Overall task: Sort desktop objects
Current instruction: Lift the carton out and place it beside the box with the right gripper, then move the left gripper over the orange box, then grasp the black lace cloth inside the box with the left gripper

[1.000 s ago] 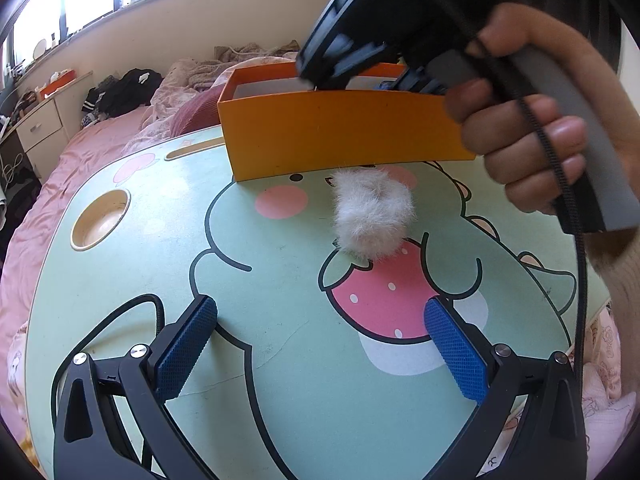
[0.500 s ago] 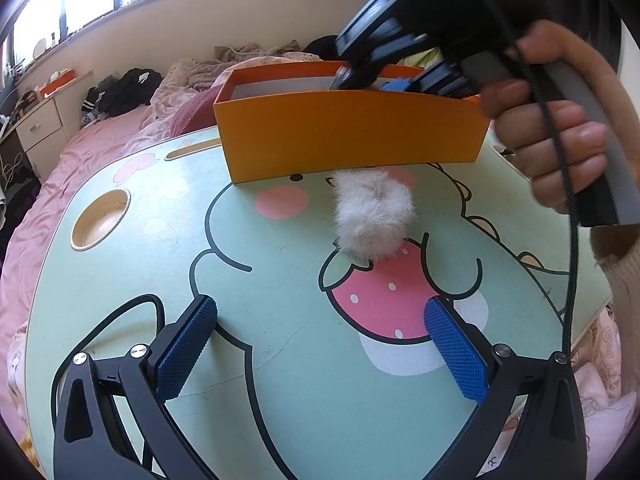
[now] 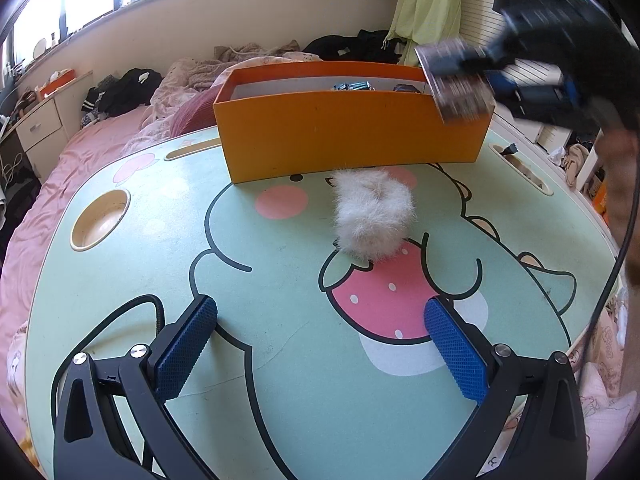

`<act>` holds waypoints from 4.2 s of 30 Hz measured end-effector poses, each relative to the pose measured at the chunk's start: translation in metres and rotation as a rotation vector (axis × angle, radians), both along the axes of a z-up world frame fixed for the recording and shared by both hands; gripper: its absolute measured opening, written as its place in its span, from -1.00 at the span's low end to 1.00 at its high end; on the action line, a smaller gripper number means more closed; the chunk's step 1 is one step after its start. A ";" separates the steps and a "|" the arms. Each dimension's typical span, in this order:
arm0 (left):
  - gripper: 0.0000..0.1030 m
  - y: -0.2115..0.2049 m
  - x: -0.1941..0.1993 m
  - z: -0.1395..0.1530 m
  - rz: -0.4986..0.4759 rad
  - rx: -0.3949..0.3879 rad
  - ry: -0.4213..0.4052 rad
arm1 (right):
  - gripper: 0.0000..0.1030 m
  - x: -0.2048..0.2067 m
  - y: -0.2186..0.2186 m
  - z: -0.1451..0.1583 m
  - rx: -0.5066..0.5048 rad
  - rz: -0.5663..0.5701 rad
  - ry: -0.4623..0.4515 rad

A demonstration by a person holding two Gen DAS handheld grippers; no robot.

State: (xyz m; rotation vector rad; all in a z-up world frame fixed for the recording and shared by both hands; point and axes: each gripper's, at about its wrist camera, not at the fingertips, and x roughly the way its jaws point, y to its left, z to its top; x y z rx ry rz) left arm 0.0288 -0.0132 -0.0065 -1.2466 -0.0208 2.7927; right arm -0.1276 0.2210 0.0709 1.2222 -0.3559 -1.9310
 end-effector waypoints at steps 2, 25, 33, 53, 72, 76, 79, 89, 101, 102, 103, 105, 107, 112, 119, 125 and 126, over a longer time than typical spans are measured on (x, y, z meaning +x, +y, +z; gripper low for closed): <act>0.99 0.000 0.000 0.000 0.000 0.000 0.000 | -0.66 0.013 0.000 -0.014 0.056 0.006 0.020; 0.99 0.001 0.001 -0.001 -0.003 -0.004 0.002 | 0.99 0.104 0.015 -0.067 0.499 -0.121 0.485; 1.00 0.000 0.001 -0.001 -0.003 -0.003 0.002 | 1.00 0.118 0.022 -0.069 0.465 -0.113 0.522; 0.87 0.013 -0.034 0.057 -0.058 0.040 0.073 | 1.00 0.120 0.024 -0.070 0.461 -0.112 0.520; -0.27 0.119 -0.216 0.040 -0.171 0.025 -0.256 | 0.99 0.120 0.023 -0.069 0.452 -0.113 0.520; -0.64 0.110 -0.201 0.051 -0.197 0.029 -0.207 | 0.99 0.120 0.022 -0.069 0.453 -0.113 0.522; -0.93 0.092 -0.181 0.079 -0.210 0.106 -0.137 | 0.99 0.120 0.022 -0.069 0.453 -0.113 0.522; -0.72 0.058 -0.127 0.130 -0.213 0.157 -0.028 | 0.99 0.121 0.021 -0.070 0.457 -0.114 0.521; -0.31 0.132 -0.238 0.036 -0.170 -0.030 -0.294 | 0.99 0.119 0.023 -0.070 0.452 -0.114 0.519; -0.18 0.134 -0.239 0.036 -0.168 -0.061 -0.272 | 0.99 0.119 0.023 -0.070 0.450 -0.115 0.518; -0.09 0.134 -0.239 0.037 -0.152 -0.075 -0.271 | 0.99 0.119 0.022 -0.071 0.450 -0.115 0.518; 0.26 0.125 -0.242 0.035 -0.102 -0.087 -0.287 | 0.99 0.119 0.022 -0.071 0.452 -0.114 0.520; 0.28 0.119 -0.242 0.036 -0.089 -0.078 -0.279 | 0.99 0.119 0.021 -0.071 0.452 -0.115 0.521; 0.27 0.113 -0.245 0.042 -0.072 -0.075 -0.199 | 0.99 0.119 0.021 -0.071 0.451 -0.115 0.521; -0.35 0.138 -0.251 0.029 -0.166 -0.154 -0.250 | 0.99 0.118 0.021 -0.071 0.448 -0.115 0.519; -0.40 0.109 -0.217 0.065 -0.182 -0.002 -0.149 | 0.99 0.117 0.021 -0.072 0.448 -0.116 0.521; -0.40 0.104 -0.210 0.072 -0.188 0.017 -0.130 | 0.99 0.117 0.020 -0.073 0.448 -0.116 0.520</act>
